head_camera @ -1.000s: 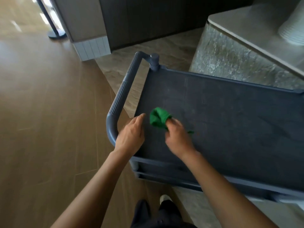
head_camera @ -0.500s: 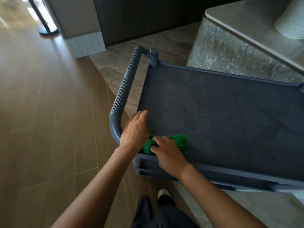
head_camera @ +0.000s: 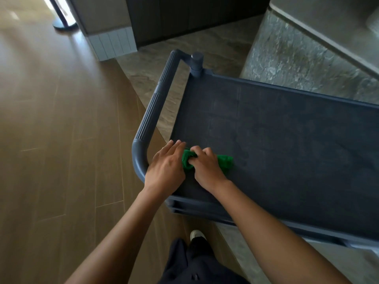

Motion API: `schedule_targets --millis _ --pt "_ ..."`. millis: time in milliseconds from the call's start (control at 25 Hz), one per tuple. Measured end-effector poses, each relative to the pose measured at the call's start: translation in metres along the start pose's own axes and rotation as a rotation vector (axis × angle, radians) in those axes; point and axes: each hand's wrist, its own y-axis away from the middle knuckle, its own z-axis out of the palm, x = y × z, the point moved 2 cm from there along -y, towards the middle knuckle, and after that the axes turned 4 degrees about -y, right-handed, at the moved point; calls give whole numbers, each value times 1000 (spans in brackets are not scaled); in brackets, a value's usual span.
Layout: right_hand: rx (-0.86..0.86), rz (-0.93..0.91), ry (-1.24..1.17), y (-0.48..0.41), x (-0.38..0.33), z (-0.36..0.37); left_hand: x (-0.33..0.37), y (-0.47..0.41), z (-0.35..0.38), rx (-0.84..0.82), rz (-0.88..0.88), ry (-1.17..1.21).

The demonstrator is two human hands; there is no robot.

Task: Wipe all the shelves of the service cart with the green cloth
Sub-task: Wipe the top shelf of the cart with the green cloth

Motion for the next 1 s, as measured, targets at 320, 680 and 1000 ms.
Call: schedule_targets --millis 320,680,1000 --pt "-45 162 -11 -75 23 -17 5 -1 -6 -15 -60 10" --pt "-110 -133 14 19 0 -5 6 -3 -9 -16 -88 105" --pt "-177 -192 -39 58 -6 6 5 -2 -5 -25 -171 106"
